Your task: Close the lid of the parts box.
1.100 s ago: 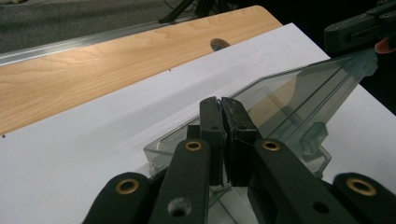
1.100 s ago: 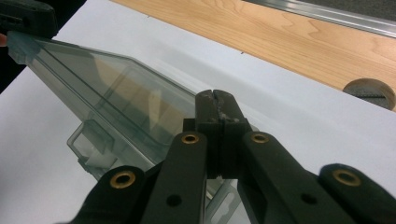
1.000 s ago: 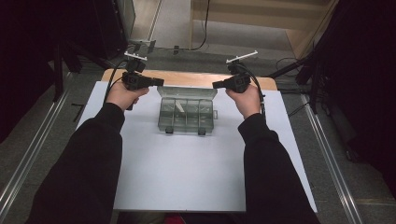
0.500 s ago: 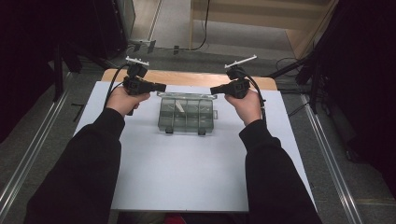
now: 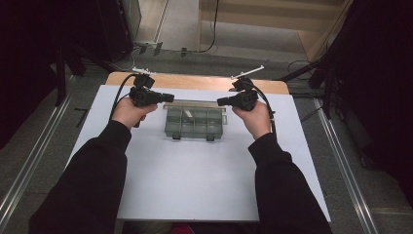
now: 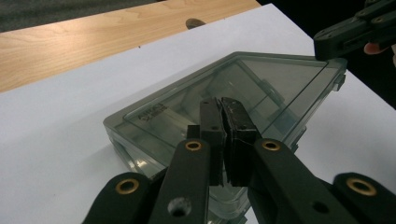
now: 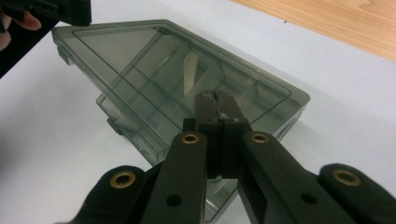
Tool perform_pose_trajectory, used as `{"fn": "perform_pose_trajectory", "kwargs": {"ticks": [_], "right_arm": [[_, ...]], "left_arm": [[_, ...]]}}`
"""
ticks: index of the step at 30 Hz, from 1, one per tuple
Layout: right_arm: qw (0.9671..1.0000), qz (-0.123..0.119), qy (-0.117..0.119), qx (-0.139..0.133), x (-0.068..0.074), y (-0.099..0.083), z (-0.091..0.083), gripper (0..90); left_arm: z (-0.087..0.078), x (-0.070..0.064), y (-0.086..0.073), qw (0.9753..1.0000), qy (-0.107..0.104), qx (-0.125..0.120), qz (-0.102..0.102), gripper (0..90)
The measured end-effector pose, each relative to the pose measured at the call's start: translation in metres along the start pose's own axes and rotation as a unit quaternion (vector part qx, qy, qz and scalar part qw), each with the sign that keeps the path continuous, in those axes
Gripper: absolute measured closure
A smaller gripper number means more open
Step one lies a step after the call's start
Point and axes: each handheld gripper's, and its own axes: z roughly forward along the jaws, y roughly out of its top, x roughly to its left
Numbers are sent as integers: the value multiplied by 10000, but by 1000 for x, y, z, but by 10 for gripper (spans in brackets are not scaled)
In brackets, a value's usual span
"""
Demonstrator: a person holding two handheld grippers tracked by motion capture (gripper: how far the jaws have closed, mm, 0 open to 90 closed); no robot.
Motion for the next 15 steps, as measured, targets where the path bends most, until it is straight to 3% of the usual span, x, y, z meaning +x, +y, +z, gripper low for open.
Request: {"fn": "perform_pose_trajectory", "kwargs": {"ticks": [6, 10, 15], "right_arm": [[10000, -54, -23, 6, 3, -7, -1, 900], [9998, -150, -144, -8, 6, -12, 2, 900], [9997, -149, -179, 3, 8, -20, 7, 900]], "left_arm": [[0, -3, -8, 10000, 30, -20, 78, 871], [3, -7, -12, 9997, 171, -29, 147, 871], [5, -9, -17, 9999, 100, -10, 132, 871]]}}
